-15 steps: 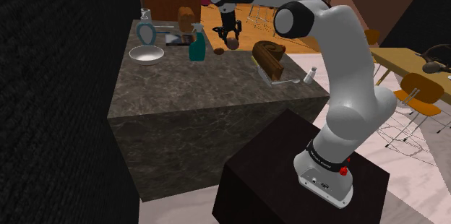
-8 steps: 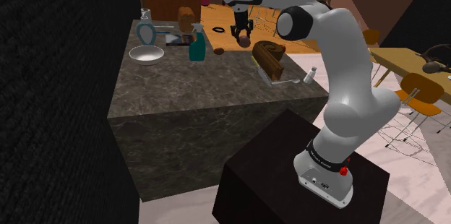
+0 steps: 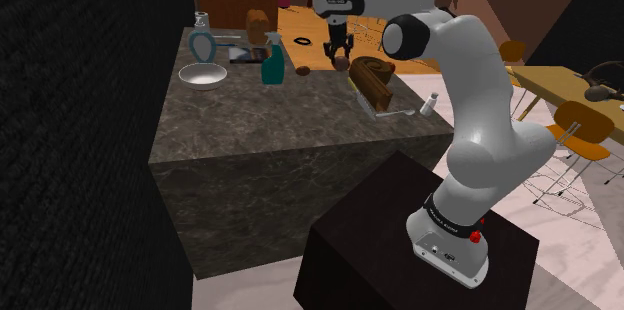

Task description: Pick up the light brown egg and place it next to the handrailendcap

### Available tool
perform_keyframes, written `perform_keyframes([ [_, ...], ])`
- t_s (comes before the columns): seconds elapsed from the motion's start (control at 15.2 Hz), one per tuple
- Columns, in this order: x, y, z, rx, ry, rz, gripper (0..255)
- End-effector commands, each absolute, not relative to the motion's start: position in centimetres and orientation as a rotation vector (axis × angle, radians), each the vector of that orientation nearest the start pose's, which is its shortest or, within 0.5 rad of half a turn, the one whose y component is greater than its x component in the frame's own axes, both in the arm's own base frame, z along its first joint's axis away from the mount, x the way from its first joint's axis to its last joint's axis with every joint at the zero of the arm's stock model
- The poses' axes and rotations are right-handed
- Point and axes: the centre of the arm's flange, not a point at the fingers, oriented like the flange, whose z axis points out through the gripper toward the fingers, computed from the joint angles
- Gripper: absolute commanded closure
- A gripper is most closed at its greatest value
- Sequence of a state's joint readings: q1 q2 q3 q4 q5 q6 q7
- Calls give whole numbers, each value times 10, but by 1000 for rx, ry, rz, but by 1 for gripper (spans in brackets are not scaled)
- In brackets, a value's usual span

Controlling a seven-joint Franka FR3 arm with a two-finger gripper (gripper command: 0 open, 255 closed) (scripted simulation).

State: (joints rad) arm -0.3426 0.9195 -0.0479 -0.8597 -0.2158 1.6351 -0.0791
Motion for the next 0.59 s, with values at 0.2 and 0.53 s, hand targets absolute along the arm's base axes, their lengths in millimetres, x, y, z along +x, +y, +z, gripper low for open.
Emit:
perform_keyframes([
  [0.2,706,-299,320,-3310,442,328,255],
  [0.53,706,-299,293,-3310,442,328,255],
])
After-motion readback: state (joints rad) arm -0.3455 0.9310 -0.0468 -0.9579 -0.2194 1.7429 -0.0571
